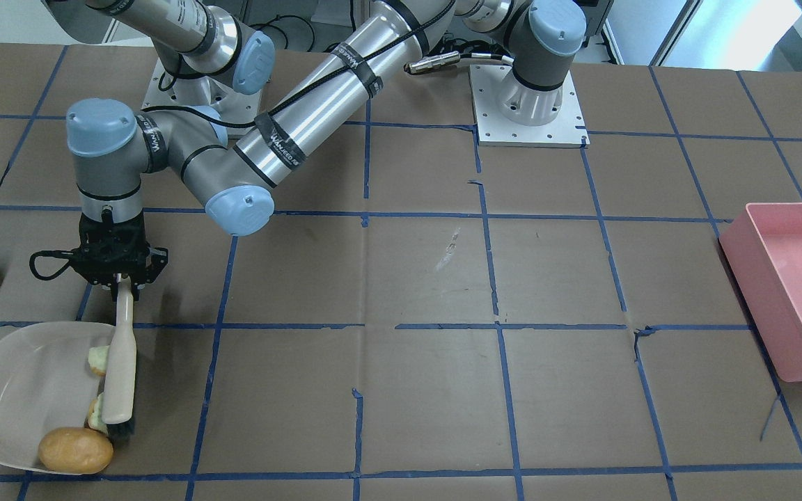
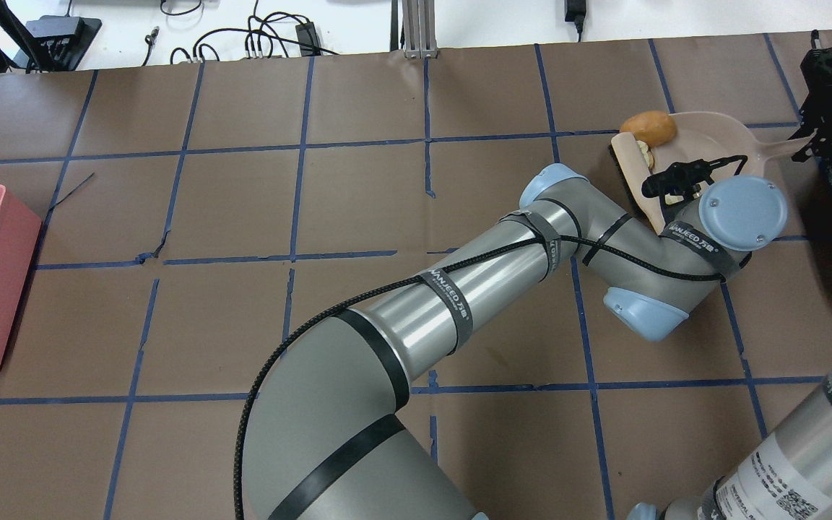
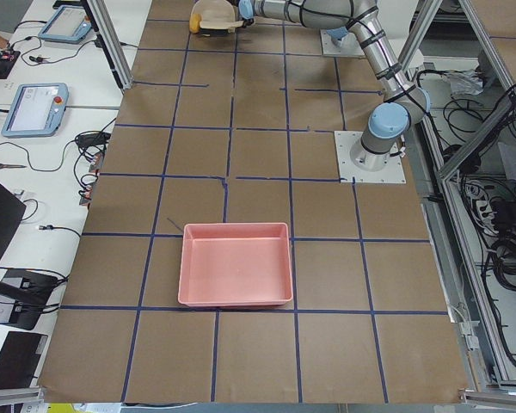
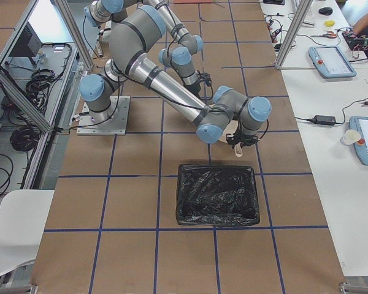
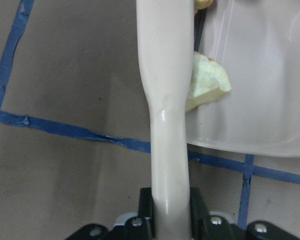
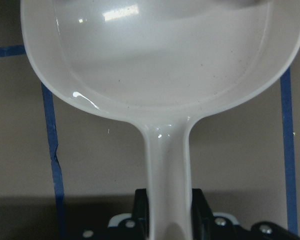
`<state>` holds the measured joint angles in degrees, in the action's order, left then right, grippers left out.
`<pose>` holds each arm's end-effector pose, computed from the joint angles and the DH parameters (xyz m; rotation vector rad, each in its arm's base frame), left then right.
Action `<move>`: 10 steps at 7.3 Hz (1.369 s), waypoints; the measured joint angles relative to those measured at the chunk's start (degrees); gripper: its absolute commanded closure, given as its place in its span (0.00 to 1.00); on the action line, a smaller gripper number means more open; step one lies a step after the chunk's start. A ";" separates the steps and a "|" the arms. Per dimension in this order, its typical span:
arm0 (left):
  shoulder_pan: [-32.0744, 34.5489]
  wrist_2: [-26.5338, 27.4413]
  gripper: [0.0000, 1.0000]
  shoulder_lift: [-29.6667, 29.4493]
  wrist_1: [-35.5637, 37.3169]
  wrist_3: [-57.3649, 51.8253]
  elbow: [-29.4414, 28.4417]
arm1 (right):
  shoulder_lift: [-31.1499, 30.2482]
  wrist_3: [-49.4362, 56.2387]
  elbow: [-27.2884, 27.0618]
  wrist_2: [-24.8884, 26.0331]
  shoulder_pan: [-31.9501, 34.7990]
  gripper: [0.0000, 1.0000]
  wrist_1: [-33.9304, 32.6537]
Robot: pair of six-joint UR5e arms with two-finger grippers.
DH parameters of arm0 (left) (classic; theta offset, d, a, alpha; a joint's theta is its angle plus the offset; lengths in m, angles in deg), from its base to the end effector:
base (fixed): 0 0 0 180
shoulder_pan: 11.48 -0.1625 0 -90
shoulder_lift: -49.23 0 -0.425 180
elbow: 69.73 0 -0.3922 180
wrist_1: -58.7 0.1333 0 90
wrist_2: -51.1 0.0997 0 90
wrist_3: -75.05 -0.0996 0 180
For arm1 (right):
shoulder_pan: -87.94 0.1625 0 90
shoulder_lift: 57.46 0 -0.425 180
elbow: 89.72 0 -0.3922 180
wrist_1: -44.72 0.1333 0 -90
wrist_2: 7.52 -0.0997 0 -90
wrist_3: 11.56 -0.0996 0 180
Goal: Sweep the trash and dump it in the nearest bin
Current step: 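Sweep the bread pieces with the brush into the dustpan held by right gripper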
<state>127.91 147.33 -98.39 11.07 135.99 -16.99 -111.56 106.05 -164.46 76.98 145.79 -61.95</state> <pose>-0.7297 -0.4643 0.1992 0.3173 -2.8369 0.4446 -0.2563 -0.6762 0.2627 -2.0642 2.2421 -0.1138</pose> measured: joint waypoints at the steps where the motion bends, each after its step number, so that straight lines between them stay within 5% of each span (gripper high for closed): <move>1: 0.01 -0.04 0.92 -0.56 0.00 -0.73 -0.70 | -0.01 0.04 -0.31 -1.01 0.35 1.00 0.12; 10: 1.31 2.45 0.92 0.78 -3.34 -5.74 -0.87 | 0.27 0.26 -0.75 -7.85 2.52 1.00 0.71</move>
<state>129.22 149.77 -97.61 7.73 130.25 -17.87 -111.29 106.31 -165.22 69.13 148.31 -61.24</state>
